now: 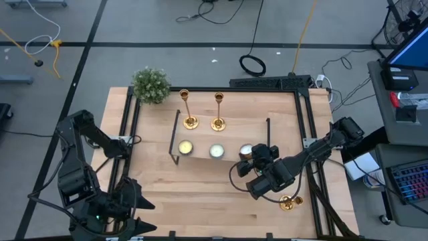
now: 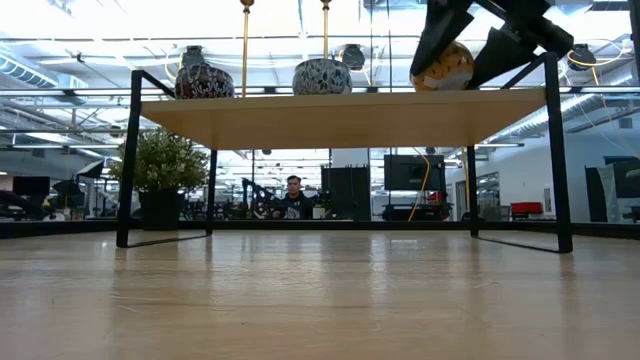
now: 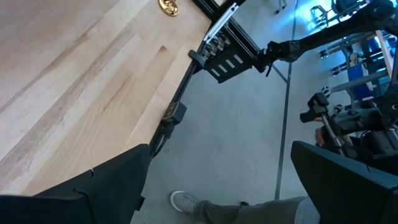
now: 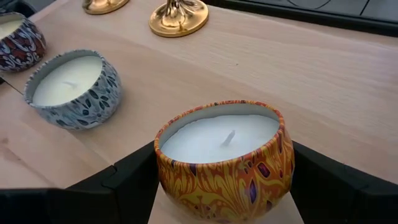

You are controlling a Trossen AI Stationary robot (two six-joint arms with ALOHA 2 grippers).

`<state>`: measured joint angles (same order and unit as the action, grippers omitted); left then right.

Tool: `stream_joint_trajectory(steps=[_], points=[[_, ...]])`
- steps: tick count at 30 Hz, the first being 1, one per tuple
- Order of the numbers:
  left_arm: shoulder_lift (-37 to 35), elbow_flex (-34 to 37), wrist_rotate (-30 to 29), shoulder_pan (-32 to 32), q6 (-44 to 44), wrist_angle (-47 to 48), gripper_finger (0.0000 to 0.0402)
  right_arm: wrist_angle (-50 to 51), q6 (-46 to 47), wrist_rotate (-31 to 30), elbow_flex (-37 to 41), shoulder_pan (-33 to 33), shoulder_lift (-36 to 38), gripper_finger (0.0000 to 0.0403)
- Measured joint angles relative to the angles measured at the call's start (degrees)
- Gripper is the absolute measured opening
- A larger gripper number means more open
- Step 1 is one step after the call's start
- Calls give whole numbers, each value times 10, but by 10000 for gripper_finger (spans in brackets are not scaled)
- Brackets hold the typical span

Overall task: Pick & Place candle stick holders
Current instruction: Put the yellow scented candle on the shelf

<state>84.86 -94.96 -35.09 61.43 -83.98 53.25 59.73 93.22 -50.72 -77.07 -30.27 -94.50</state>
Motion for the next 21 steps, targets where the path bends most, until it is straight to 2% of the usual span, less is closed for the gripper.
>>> stream_joint_trajectory(steps=[11, 21], points=[[0, 0, 0, 0, 4, 0, 397, -12, 1, 10, 1, -1, 2, 295], [0, 0, 0, 0, 4, 0, 397, -28, -6, 16, 1, -1, 2, 337]])
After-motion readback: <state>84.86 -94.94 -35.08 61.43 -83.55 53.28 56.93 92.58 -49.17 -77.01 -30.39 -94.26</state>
